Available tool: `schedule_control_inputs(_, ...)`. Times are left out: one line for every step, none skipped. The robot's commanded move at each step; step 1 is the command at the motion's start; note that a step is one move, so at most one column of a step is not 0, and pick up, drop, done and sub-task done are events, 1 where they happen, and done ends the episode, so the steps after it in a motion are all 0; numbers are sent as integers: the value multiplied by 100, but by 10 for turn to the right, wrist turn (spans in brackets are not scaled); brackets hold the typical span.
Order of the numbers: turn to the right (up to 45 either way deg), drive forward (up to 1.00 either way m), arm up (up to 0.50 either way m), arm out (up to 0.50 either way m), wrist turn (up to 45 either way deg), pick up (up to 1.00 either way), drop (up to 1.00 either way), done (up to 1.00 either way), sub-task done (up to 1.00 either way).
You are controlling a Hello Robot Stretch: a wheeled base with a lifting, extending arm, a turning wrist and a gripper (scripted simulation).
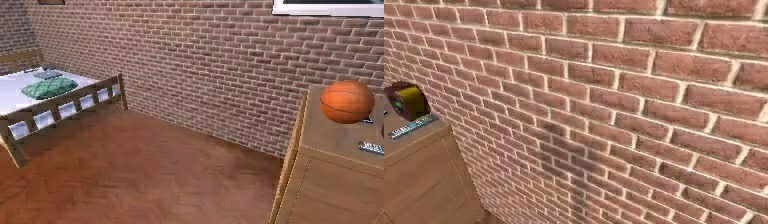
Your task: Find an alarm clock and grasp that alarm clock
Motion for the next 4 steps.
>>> schedule_control_inputs(-450,0,0,0,0,0,0,0,0)
schedule_control_inputs(-150,0,0,0,0,0,0,0,0)
schedule_control_inputs(0,5,0,0,0,0,0,0,0)
schedule_control_inputs(450,0,0,0,0,0,0,0,0)
